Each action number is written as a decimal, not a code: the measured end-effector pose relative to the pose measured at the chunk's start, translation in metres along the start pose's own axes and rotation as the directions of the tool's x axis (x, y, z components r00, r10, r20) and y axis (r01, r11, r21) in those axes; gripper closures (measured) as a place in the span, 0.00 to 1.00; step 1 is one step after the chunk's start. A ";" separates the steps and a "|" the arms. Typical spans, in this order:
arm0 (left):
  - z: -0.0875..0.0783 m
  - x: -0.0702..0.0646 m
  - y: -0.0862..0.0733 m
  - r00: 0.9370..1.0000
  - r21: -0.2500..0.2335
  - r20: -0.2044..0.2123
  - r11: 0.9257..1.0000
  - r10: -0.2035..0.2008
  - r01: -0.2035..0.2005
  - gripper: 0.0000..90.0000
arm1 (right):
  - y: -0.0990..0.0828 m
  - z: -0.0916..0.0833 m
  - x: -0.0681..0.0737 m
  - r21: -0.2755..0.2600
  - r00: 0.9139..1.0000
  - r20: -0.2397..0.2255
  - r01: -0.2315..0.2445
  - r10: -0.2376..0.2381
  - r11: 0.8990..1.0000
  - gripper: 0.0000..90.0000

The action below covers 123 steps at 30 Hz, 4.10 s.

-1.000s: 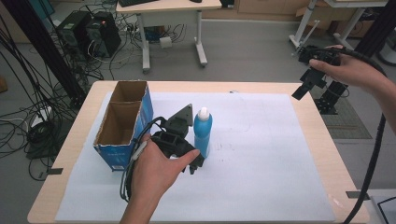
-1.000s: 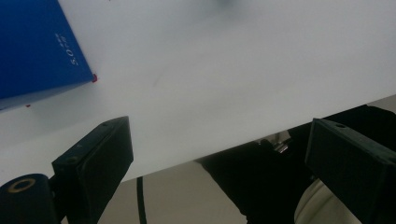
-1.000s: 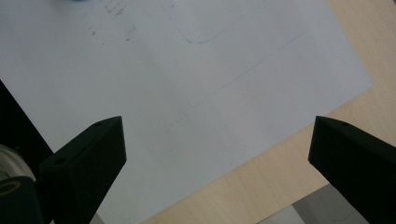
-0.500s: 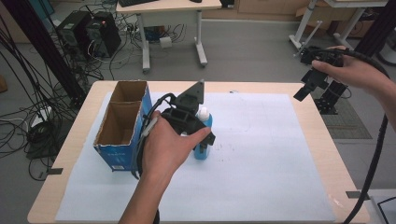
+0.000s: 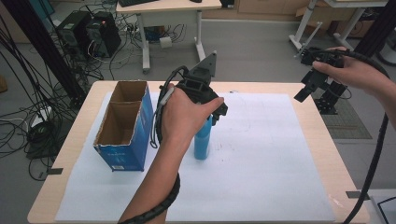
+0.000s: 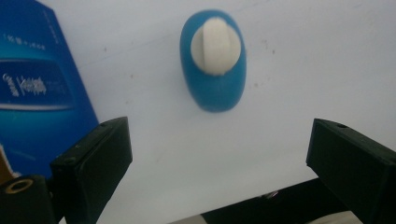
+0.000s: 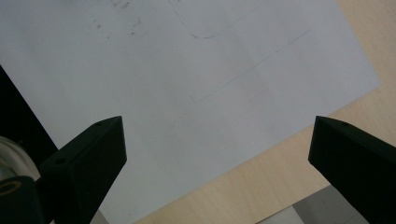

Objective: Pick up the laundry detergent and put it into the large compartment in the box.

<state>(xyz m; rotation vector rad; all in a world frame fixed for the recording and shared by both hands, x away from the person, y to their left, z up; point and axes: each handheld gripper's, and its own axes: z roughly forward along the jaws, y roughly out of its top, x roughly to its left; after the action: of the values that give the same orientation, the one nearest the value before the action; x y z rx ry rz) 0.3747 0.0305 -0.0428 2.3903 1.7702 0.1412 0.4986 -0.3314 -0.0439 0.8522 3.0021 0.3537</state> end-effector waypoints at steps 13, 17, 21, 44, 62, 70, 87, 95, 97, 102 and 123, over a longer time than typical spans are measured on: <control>0.019 0.007 0.033 0.997 0.008 -0.017 0.997 -0.072 0.072 0.08 | 0.000 0.000 -0.002 0.005 1.000 -0.005 0.009 -0.009 1.000 0.05; 0.026 0.009 0.040 0.996 0.014 -0.017 0.996 -0.090 0.091 0.08 | 0.000 0.001 -0.003 0.000 1.000 0.000 0.009 -0.009 1.000 0.05; 0.032 0.007 0.046 0.995 0.019 -0.017 0.995 -0.101 0.102 0.08 | 0.002 0.002 -0.003 0.004 1.000 -0.002 0.011 -0.011 1.000 0.05; 0.066 -0.002 0.053 0.991 0.049 -0.037 0.990 -0.132 0.134 0.09 | -0.001 0.003 -0.002 -0.007 1.000 -0.005 0.013 -0.013 1.000 0.05; 0.084 -0.003 0.051 0.990 0.067 -0.027 0.988 -0.141 0.143 0.13 | -0.002 0.001 -0.002 -0.017 1.000 -0.007 0.020 -0.020 1.000 0.05; 0.091 -0.008 0.052 0.990 0.079 -0.049 0.987 -0.136 0.139 0.21 | -0.006 -0.001 -0.003 -0.027 1.000 -0.010 0.018 -0.018 0.999 0.05; 0.093 -0.017 0.051 0.993 0.086 -0.076 0.992 -0.090 0.097 0.42 | -0.010 -0.003 -0.001 -0.043 1.000 -0.006 0.020 -0.020 0.999 0.05; 0.091 -0.012 0.046 0.995 0.070 -0.059 0.993 -0.086 0.090 0.42 | -0.009 -0.004 0.002 -0.040 1.000 0.000 0.022 -0.022 0.999 0.05; 0.091 -0.012 0.045 0.995 0.064 -0.057 0.994 -0.088 0.091 0.42 | -0.009 -0.004 0.003 -0.040 1.000 0.000 0.019 -0.019 0.999 0.05; 0.090 -0.013 0.044 0.995 0.067 -0.056 0.994 -0.084 0.088 0.42 | -0.012 -0.006 0.004 -0.042 1.000 0.006 0.018 -0.018 0.999 0.05; 0.013 -0.011 0.029 0.997 0.007 -0.049 0.998 -0.065 0.066 0.42 | -0.009 -0.008 0.014 -0.046 1.000 0.010 0.026 -0.025 0.999 0.05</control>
<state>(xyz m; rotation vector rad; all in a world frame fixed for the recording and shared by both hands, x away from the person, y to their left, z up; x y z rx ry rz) 0.4012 0.0110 -0.0497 2.3508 1.8722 0.1854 0.4815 -0.3338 -0.0374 0.8092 2.9802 0.4157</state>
